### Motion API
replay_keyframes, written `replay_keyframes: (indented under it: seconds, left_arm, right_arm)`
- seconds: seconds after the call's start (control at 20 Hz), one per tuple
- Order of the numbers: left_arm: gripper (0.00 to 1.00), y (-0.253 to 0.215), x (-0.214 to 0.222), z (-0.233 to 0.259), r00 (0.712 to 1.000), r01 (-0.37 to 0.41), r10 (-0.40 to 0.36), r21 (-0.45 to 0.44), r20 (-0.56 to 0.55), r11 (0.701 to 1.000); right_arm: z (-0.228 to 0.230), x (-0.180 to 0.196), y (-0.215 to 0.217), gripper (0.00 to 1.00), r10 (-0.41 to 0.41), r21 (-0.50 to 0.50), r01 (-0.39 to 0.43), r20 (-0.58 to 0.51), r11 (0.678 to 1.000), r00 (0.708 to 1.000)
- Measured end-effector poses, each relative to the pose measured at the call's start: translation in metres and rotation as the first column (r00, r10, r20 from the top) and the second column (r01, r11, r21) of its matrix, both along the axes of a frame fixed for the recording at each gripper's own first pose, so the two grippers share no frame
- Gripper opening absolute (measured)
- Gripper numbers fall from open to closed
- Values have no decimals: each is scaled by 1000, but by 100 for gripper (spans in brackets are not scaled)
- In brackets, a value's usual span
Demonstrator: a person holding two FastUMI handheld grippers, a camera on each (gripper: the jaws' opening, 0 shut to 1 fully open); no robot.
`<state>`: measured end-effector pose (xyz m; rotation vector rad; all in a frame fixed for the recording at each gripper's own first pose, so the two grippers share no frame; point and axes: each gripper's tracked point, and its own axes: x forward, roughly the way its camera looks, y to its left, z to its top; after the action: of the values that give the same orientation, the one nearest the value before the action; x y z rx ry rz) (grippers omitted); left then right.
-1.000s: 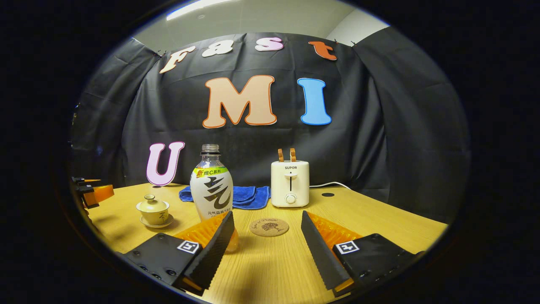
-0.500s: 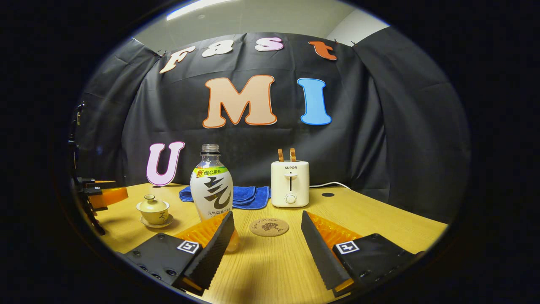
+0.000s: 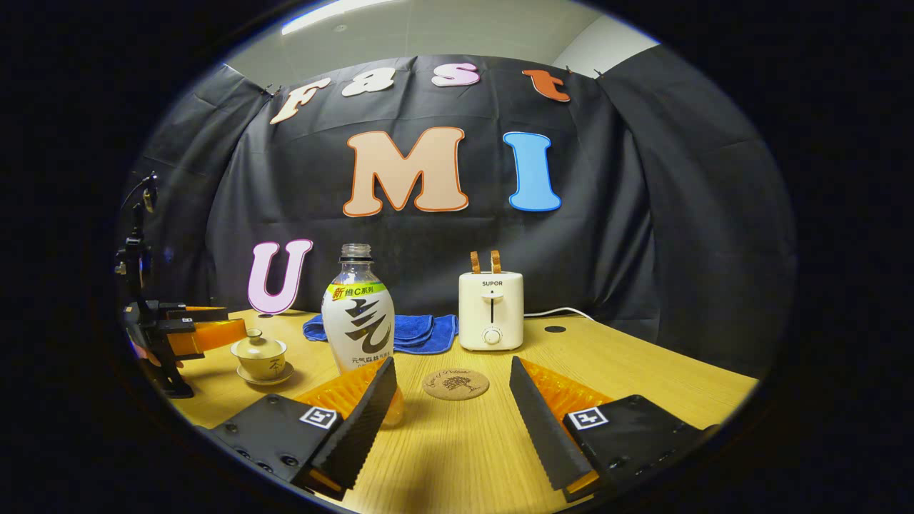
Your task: Open the teacup lid with one hand, grasp the water bottle and pour water into the teacup with the other hand; after pouring, place the water bottle on the coaster and then close the teacup lid.
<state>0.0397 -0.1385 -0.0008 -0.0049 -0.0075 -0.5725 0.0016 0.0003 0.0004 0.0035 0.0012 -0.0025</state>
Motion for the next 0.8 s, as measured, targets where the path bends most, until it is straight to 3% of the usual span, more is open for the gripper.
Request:
replay_keyframes:
  seconds: [0.25,0.35,0.7,0.8]
  left_arm:
    - [94,-13,8,-1,999,35,-35,4,0,999]
    - [86,-19,10,-2,999,52,-51,16,-5,999]
    - [73,-38,14,-19,990,123,-115,106,-83,987]
    - [63,-39,16,-22,989,124,-112,125,-96,984]
  right_arm:
    - [0,0,0,100,0,1,0,0,1000,1000]
    - [-1,0,0,96,0,0,0,0,1000,1000]
    - [0,1,0,100,0,1,0,-1,1000,1000]
    - [0,1,0,100,0,1,0,-1,1000,1000]
